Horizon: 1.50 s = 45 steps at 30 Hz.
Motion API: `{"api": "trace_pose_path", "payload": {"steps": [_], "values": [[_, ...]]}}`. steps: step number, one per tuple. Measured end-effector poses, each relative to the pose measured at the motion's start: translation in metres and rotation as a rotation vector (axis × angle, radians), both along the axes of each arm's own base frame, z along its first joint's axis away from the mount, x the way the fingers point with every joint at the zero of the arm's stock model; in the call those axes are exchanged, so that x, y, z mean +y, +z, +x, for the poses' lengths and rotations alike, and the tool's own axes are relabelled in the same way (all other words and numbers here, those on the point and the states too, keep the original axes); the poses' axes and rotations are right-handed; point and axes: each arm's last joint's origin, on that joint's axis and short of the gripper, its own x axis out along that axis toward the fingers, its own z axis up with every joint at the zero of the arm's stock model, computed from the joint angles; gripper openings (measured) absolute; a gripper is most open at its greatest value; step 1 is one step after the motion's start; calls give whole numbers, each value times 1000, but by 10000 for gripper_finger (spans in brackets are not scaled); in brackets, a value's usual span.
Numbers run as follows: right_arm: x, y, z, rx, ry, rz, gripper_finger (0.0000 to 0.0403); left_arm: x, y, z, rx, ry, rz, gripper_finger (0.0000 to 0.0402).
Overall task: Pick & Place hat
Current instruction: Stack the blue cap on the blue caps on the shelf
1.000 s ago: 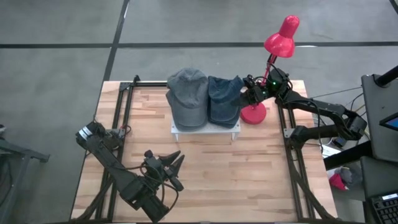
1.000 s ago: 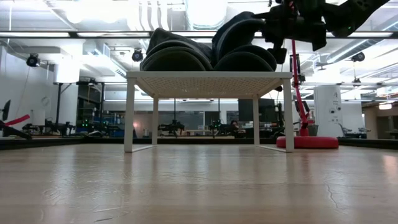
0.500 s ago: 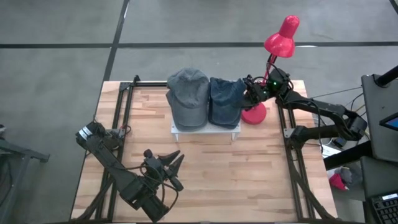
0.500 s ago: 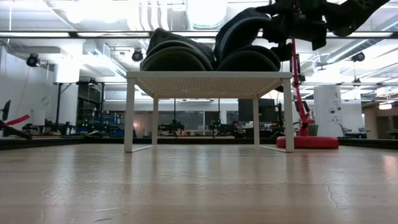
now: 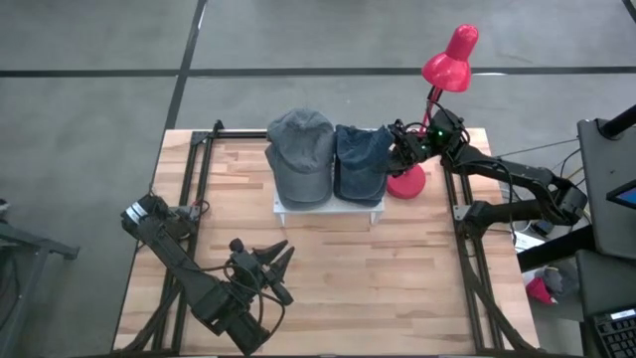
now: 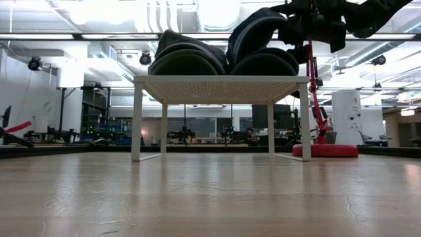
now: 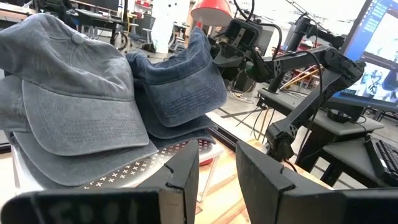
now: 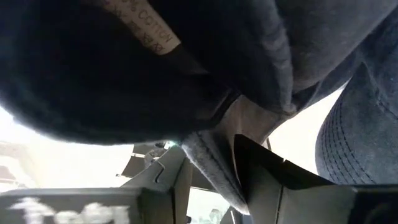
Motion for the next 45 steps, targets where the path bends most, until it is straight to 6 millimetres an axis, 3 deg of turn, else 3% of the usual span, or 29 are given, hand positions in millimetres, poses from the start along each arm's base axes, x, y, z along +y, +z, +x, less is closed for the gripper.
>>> {"api": "trace_pose_path", "payload": {"steps": [14,21,30,40,45], "values": [[1,4,-1,-37,-2,-46,137,0,0,0,-2,0,-1,104],[1,5,-2,-54,-4,-64,128,0,1,0,-17,5,17,104],[1,6,-1,-75,-34,-110,93,0,1,0,-23,6,13,104],[2,12,-5,-138,-92,-208,17,1,1,0,-23,7,13,104],[7,24,-11,-196,-112,-244,15,1,1,0,-24,7,14,104]]}}
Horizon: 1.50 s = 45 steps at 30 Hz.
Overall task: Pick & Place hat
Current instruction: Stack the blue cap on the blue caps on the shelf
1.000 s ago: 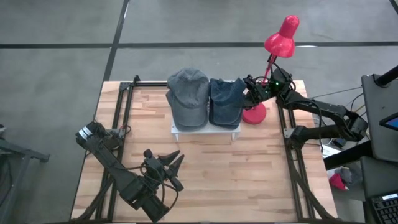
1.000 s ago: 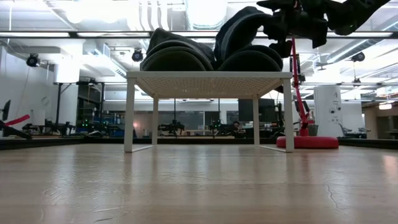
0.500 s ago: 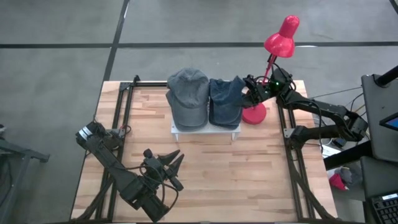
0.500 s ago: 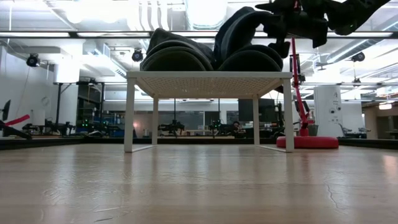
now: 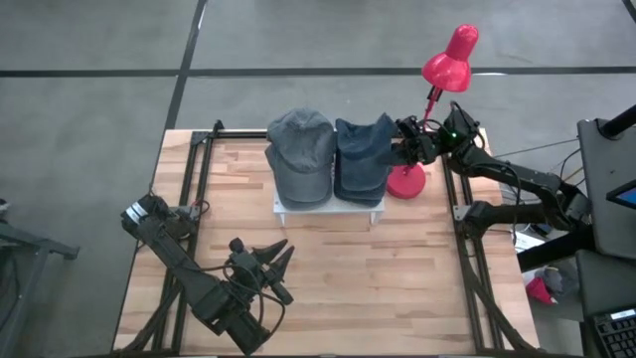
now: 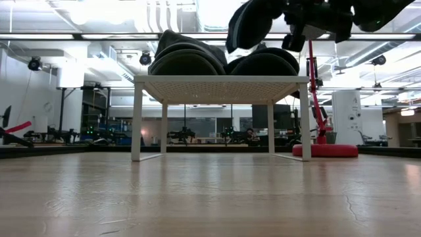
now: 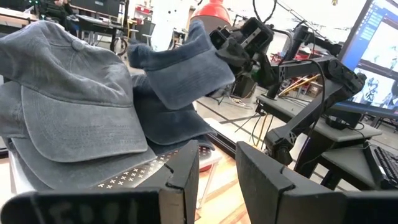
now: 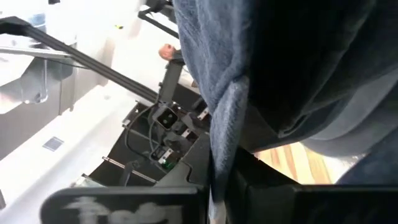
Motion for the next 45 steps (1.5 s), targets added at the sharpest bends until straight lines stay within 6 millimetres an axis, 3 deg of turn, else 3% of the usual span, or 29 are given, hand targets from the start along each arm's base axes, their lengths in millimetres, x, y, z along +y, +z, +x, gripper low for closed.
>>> {"api": "trace_pose_path", "payload": {"steps": [11,19,29,45], "values": [[14,17,-15,-89,28,-127,13,6,1,7,-32,32,-1,104],[27,19,-11,-119,102,-190,13,19,2,21,-76,88,-35,104],[28,19,-10,-141,101,-237,13,17,6,33,-198,100,-172,106],[42,27,-6,-276,148,-383,13,25,12,70,-428,145,-417,184]]}}
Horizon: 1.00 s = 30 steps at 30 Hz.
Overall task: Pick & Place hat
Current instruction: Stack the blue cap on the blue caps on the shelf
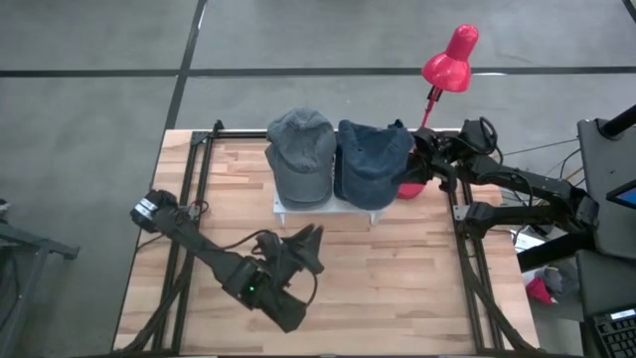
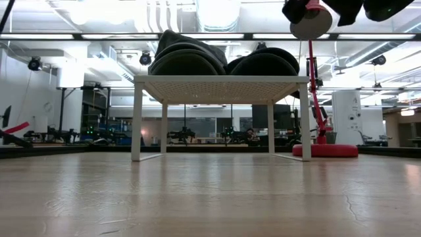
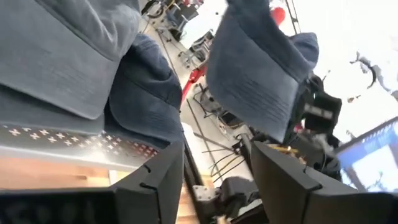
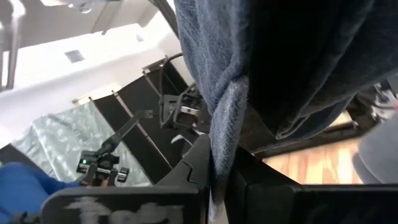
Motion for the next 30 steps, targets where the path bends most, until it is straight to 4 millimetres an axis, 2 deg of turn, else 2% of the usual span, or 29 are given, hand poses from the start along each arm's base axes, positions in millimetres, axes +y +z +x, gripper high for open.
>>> {"api": "trace_pose_path", "payload": {"steps": [5,16,21,30], "values": [[2,4,-1,-60,-4,-40,13,7,8,13,-122,19,-93,190],[3,6,-1,-109,-31,-87,13,28,28,37,-188,3,-140,190],[3,7,-1,-123,-33,-98,13,37,27,43,-205,17,-156,190],[5,9,-1,-144,-37,-98,13,53,16,64,-273,59,-188,190]]}}
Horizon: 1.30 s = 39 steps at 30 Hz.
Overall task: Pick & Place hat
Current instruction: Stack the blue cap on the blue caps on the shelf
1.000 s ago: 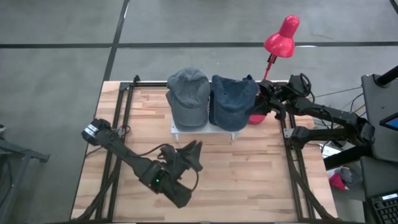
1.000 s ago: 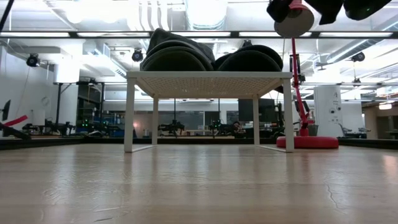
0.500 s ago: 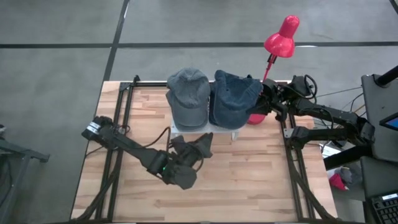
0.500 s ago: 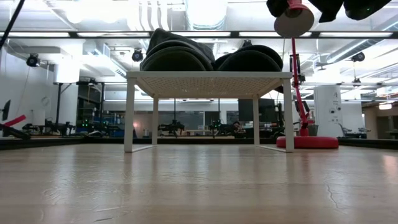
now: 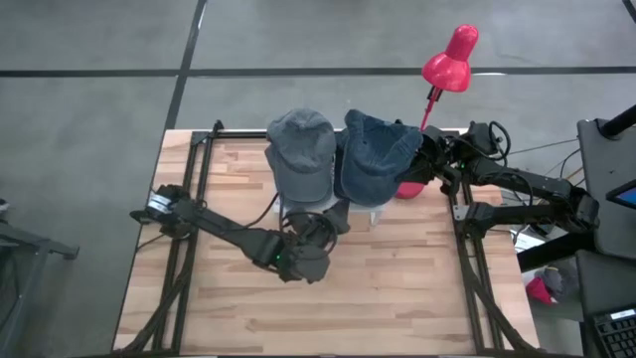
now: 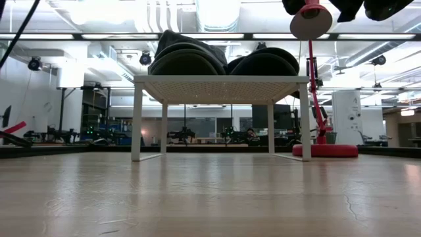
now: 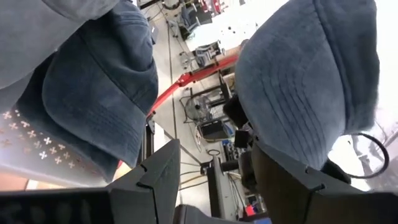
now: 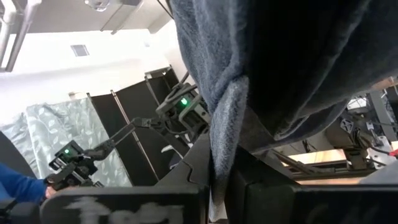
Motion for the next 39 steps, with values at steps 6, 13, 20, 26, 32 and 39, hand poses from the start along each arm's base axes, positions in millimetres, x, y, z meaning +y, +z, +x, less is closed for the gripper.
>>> {"api": "trace_pose_path", "payload": {"steps": [6,13,20,26,32,39], "values": [[0,0,0,-4,-4,-2,13,2,4,1,-13,4,3,190],[0,1,0,-19,-10,-4,13,2,20,4,-65,-54,31,190],[2,3,0,-46,-24,-3,13,15,30,11,-82,-117,77,190],[6,5,0,-57,5,5,13,27,30,18,-96,-162,89,190],[6,6,0,-52,10,18,13,29,38,17,-87,-177,174,190],[7,7,0,-58,2,32,13,29,48,16,-71,-230,306,190]]}}
